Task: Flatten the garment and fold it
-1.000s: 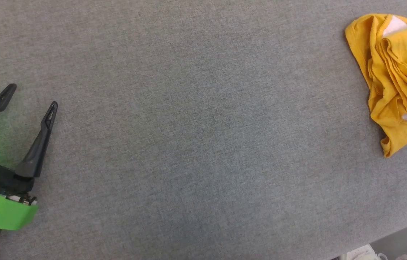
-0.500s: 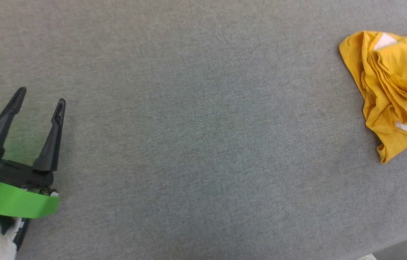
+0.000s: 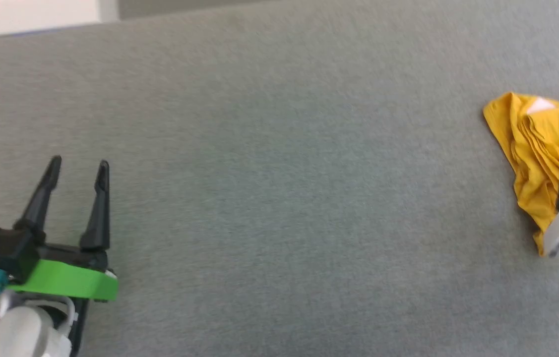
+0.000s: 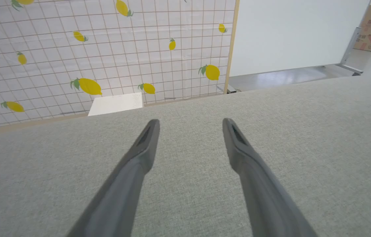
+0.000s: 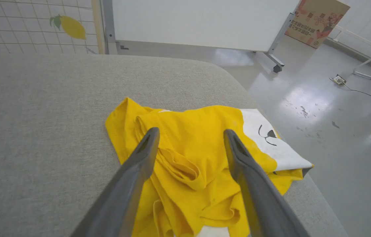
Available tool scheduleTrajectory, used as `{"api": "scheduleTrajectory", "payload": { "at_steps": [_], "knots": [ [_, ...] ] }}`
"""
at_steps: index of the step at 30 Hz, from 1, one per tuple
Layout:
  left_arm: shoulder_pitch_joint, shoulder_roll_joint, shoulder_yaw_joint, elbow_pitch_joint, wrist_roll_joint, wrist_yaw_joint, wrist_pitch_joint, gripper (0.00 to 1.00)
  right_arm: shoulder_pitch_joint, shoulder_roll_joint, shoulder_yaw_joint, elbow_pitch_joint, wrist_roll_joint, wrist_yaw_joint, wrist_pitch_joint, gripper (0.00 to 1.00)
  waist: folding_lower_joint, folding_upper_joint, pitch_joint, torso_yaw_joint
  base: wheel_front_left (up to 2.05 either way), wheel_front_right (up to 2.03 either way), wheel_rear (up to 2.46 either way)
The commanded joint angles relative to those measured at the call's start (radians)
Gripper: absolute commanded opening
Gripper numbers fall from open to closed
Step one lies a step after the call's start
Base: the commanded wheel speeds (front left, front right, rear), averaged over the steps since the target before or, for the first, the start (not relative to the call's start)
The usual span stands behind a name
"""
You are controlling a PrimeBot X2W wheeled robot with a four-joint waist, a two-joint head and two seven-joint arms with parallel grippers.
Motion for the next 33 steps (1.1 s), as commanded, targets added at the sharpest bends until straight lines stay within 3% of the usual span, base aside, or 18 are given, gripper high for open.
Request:
{"api": "scheduleTrajectory", "payload": {
  "at_steps": [1,15,33],
  "knots": [
    [0.011,-0.015,0.001,0.011,-0.002,0.01,-0.008,1.0,0.037,0.005,0.016,-0.003,0.009,-0.002,-0.022,1.0,0.0001,0.0,-0.106,0.098,0.0,0.0,0.0],
    [0.102,-0.121,0.01,0.071,0.065,0.014,-0.012,1.0,0.285,0.01,0.099,0.01,0.192,-0.002,-0.201,1.0,0.0001,0.0,-0.27,0.209,0.0,0.0,0.0],
    [0.223,-0.265,0.09,0.072,0.12,-0.058,-0.012,1.0,0.375,0.01,0.126,-0.028,0.174,-0.002,-0.311,1.0,0.0001,0.0,-0.373,0.228,0.0,0.0,0.0]
  ]
}}
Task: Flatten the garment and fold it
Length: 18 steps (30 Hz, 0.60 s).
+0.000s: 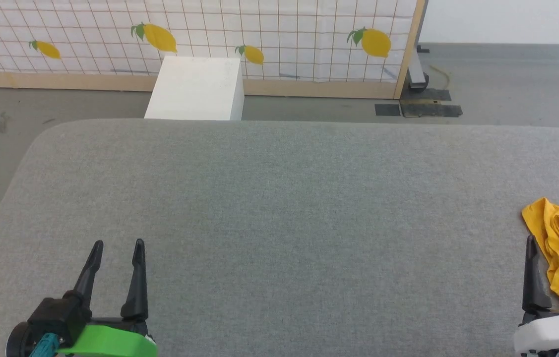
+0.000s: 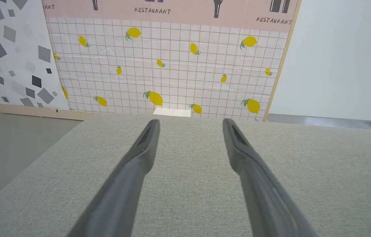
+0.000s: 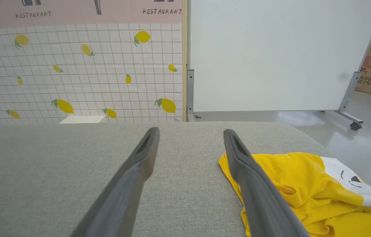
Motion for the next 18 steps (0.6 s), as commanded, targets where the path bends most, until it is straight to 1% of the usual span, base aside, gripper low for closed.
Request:
{"api": "scheduleTrajectory", "payload": {
  "at_steps": [1,5,10,13,18],
  "knots": [
    [0.013,-0.013,0.009,0.005,0.018,-0.011,-0.004,1.0,0.012,0.0,0.009,0.0,0.001,-0.002,-0.013,1.0,0.0001,0.0,-0.001,-0.003,0.0,0.0,0.0],
    [0.011,-0.037,0.025,0.023,0.047,-0.033,-0.004,1.0,0.019,0.0,0.062,0.019,0.004,-0.002,-0.019,1.0,0.0001,0.0,0.001,-0.011,0.0,0.0,0.0],
    [0.009,-0.057,0.03,0.046,0.096,-0.048,-0.004,1.0,0.027,0.0,0.123,0.028,-0.01,-0.002,-0.021,1.0,0.0001,0.0,0.007,-0.023,0.0,0.0,0.0],
    [0.008,-0.074,0.04,0.049,0.115,-0.053,-0.004,1.0,0.029,0.0,0.136,0.019,-0.008,-0.002,-0.021,1.0,0.0001,0.0,0.013,-0.03,0.0,0.0,0.0],
    [0.009,-0.087,0.043,0.059,0.137,-0.072,-0.004,1.0,0.028,0.0,0.141,0.013,-0.007,-0.002,-0.021,1.0,0.0001,0.0,0.022,-0.04,0.0,0.0,0.0]
  ]
}}
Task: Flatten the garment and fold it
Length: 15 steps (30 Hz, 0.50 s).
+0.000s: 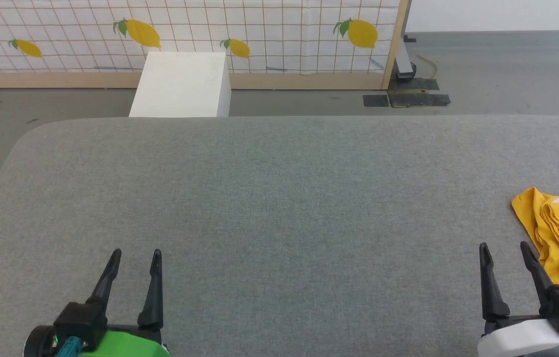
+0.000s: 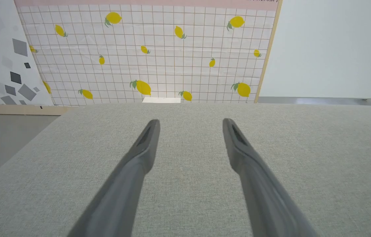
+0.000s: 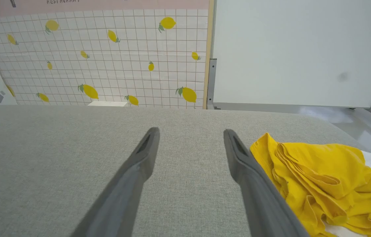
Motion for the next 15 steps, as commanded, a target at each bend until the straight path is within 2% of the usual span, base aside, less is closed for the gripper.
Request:
{"api": "scheduleTrajectory", "payload": {
  "at_steps": [1,9,10,15],
  "knots": [
    [0.005,-0.005,0.003,0.005,0.017,-0.01,-0.004,1.0,0.008,0.0,0.0,-0.005,-0.001,-0.002,-0.006,1.0,0.0001,0.0,0.005,-0.004,0.0,0.0,0.0],
    [0.004,-0.013,0.003,0.018,0.03,-0.032,-0.004,1.0,0.002,0.0,-0.005,-0.008,-0.005,-0.002,-0.006,1.0,0.0001,0.0,0.012,-0.009,0.0,0.0,0.0],
    [0.0,-0.007,0.002,0.016,0.027,-0.03,0.0,0.0,0.0,0.0,-0.006,-0.004,0.0,0.0,0.0,0.0,0.0001,0.0,0.012,-0.009,0.0,0.0,0.0],
    [0.0,-0.007,0.001,0.016,0.027,-0.03,0.002,0.0,0.0,0.0,-0.006,-0.003,0.0,0.0,0.0,0.0,0.0001,0.0,0.012,-0.01,0.0,0.0,0.0]
  ]
}}
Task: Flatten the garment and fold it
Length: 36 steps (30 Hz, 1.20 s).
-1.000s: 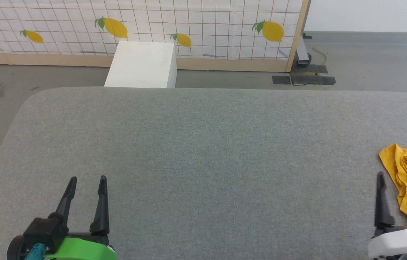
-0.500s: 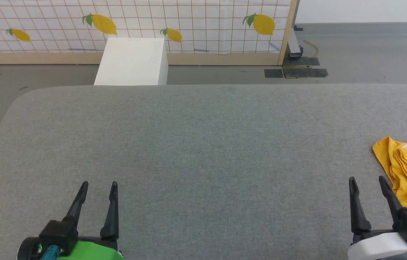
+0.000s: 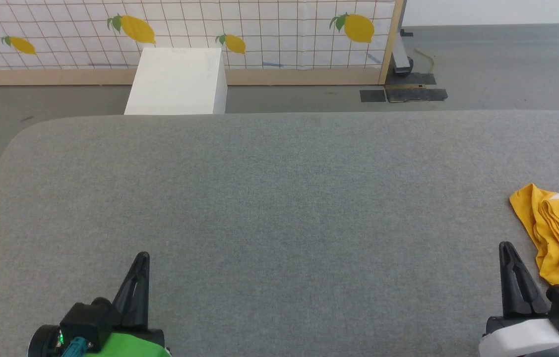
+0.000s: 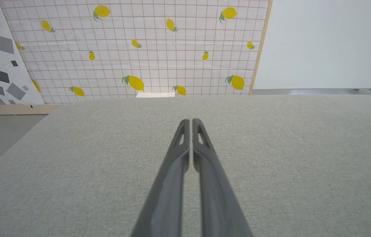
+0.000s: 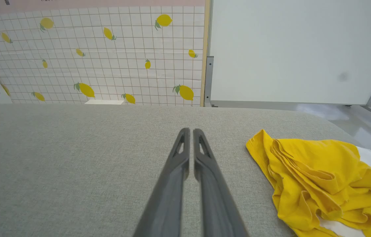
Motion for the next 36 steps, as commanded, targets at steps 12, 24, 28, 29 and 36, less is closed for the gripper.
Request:
{"api": "scheduleTrajectory", "payload": {
  "at_steps": [12,24,28,29,36],
  "knots": [
    [-0.01,-0.009,0.004,-0.001,0.016,0.009,0.023,0.0,-0.008,0.0,0.014,-0.009,-0.002,0.0,0.023,0.0,0.0001,0.0,-0.004,-0.001,0.0,0.0,0.0],
    [-0.021,-0.019,0.009,-0.003,0.032,0.019,0.048,0.0,-0.016,0.0,0.028,-0.018,-0.005,0.0,0.048,0.0,0.0001,0.0,-0.008,-0.003,0.0,0.0,0.0],
    [-0.024,-0.022,0.011,-0.003,0.038,0.022,0.056,0.0,-0.019,0.0,0.033,-0.021,-0.006,0.0,0.056,0.0,0.0001,0.0,-0.01,-0.003,0.0,0.0,0.0],
    [-0.025,-0.023,0.011,-0.003,0.039,0.023,0.058,0.0,-0.02,0.0,0.034,-0.022,-0.006,0.0,0.058,0.0,0.0001,0.0,-0.01,-0.003,0.0,0.0,0.0],
    [-0.031,-0.029,0.013,-0.004,0.049,0.029,0.072,0.0,-0.025,0.0,0.043,-0.028,-0.008,0.0,0.072,0.0,0.0001,0.0,-0.013,-0.004,0.0,0.0,0.0]
  ]
}}
